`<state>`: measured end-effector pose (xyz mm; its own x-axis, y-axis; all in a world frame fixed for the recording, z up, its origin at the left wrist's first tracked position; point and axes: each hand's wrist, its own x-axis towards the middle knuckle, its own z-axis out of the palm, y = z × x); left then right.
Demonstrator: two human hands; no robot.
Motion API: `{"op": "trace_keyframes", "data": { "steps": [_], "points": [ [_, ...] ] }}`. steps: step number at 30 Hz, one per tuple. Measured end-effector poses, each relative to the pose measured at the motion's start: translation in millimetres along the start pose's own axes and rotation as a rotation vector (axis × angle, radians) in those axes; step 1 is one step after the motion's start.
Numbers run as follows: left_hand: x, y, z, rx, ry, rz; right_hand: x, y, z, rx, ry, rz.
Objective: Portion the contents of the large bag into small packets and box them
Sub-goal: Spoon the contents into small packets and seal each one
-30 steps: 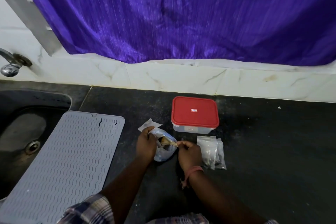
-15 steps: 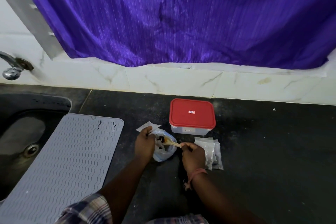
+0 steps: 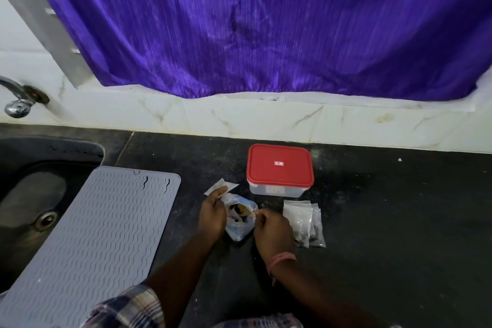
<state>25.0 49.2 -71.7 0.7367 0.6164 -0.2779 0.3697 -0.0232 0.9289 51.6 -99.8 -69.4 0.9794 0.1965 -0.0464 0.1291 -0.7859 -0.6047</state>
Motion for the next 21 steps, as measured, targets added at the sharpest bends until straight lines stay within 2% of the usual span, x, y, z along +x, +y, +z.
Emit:
{"op": "trace_keyframes", "data": {
  "steps": [8, 14, 17, 21],
  "points": [
    [6, -5, -1, 0.021, -0.063, -0.024, 2, 5, 9, 0.324, -0.050, 0.355],
    [10, -5, 2, 0.041, 0.012, -0.018, 0, 7, 11, 0.422, -0.039, 0.367],
    [9, -4, 4, 0.131, 0.094, 0.010, 2, 10, 11, 0.469, -0.007, 0.402],
    [7, -3, 4, 0.209, 0.109, -0.003, 1, 12, 7, 0.528, -0.001, 0.414]
  ]
}}
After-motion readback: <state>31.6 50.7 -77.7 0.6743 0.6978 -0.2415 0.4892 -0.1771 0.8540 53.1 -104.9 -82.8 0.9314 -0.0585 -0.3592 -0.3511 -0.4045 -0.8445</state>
